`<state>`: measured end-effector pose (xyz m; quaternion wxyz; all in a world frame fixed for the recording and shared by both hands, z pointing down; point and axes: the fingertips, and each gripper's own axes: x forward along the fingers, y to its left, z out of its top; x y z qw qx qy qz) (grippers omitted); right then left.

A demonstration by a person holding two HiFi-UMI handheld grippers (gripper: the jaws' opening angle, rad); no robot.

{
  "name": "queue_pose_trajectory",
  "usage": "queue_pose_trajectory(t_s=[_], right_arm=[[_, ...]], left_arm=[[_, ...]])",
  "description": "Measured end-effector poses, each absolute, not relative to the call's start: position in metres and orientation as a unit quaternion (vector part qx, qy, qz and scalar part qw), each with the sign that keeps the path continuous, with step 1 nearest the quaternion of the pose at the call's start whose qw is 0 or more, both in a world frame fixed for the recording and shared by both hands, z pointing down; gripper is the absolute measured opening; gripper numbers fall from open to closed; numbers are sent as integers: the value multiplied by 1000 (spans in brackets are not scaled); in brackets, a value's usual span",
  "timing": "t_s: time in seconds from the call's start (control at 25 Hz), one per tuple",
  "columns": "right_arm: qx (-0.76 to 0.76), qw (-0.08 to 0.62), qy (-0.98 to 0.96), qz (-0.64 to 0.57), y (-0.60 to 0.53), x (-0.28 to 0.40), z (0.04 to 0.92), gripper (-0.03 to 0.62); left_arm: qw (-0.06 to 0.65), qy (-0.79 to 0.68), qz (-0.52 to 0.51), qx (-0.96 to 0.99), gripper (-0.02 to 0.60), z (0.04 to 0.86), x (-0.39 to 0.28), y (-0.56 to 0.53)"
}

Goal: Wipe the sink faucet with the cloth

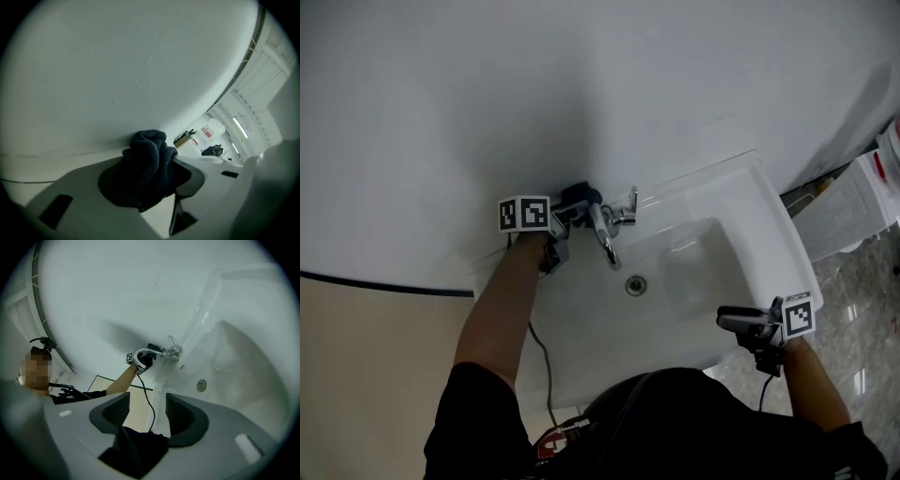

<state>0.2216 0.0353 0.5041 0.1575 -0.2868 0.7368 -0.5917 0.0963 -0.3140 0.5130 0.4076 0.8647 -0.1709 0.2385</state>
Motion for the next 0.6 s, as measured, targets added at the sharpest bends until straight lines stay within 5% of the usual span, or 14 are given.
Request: queue_pose_trajectory(t_s=[0.6], right_arm=[[-255, 153, 762, -575, 22, 217, 494, 232]], left_arm=[[217, -109, 316, 917, 146, 417, 99, -258]])
